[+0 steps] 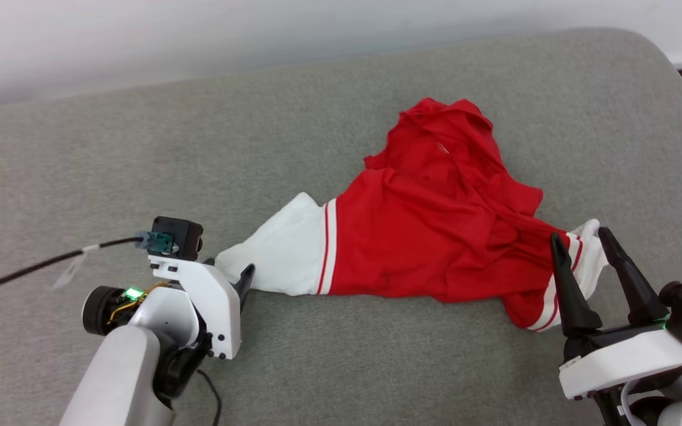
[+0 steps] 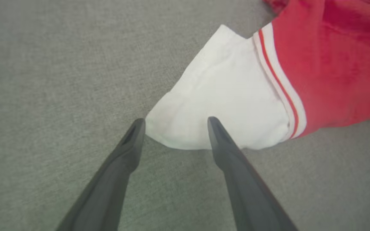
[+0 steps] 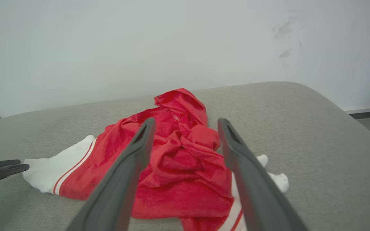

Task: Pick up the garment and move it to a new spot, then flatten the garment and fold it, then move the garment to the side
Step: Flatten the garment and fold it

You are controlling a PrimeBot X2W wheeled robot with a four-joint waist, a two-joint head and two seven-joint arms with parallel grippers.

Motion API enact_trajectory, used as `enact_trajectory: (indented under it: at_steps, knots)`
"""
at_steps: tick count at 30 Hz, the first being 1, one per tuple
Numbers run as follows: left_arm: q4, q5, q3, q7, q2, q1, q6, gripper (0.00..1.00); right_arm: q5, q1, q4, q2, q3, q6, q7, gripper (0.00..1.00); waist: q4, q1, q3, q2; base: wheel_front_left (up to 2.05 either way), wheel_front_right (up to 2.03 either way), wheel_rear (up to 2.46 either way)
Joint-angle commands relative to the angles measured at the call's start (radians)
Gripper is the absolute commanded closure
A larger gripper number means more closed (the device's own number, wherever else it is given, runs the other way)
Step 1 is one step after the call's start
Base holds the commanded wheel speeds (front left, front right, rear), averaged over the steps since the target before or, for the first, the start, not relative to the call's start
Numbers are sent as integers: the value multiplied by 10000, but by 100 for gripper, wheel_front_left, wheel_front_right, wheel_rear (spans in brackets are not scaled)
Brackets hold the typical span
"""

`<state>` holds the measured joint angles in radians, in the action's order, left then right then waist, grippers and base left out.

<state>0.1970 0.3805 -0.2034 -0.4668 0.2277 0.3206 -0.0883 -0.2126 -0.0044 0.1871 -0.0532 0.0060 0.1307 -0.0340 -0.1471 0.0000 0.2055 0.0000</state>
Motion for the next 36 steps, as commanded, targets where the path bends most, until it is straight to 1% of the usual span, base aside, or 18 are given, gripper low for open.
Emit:
enact_trajectory:
  at_steps: [1,5,11,12,13,14,15,16,20,27,28,34,36]
  knots:
    - [156,-4,-52,-308,135,203,-34,0,-89,-111,-23,34,-5,0,68,0,-240,0,321,0,0,0,0]
    - [645,-59,-299,-1281,428,424,-67,0,-296,-263,-230,38,67,0,239,0,-409,0,636,0,0,0,0]
    - [1530,85,-1160,-3067,525,160,-256,0,-599,-510,-657,37,118,0,575,0,-494,0,818,0,0,0,0]
    - [1661,116,-1338,-3371,544,100,-299,8,-619,-541,-731,37,116,0,618,0,-505,0,829,0,0,0,0]
    - [1747,174,-1487,-3599,542,43,-334,58,-660,-577,-798,38,127,0,653,0,-517,0,838,0,0,0,0]
    - [1742,186,-1587,-3676,553,48,-360,98,-699,-621,-852,38,148,0,692,0,-531,0,852,0,0,0,0]
    - [1731,216,-1672,-3705,580,75,-377,100,-715,-668,-896,38,161,0,714,0,-547,0,860,0,0,0,0]
    - [1663,217,-1695,-3569,615,101,-367,100,-735,-686,-943,38,157,0,721,0,-555,0,859,0,0,0,0]
    - [1238,135,-1302,-2488,756,238,-171,100,-772,-707,-1096,37,56,0,750,0,-489,0,755,0,0,0,0]
    - [-8,146,-355,-587,910,-242,569,100,-814,-452,-1182,36,-305,0,522,0,-177,0,303,0,0,0,0]
    - [-440,208,-99,-195,928,-560,786,100,-862,-359,-1245,33,-480,-1,374,0,-75,0,145,0,0,0,0]
    - [-1872,329,480,343,1039,-1702,1345,100,-1012,-118,-1710,-29,-1251,0,-223,0,261,0,-213,0,0,0,0]
    - [-2424,310,623,394,1115,-2069,1525,100,-1164,-109,-2032,-264,-1565,-1,-665,0,366,0,-278,0,0,0,0]
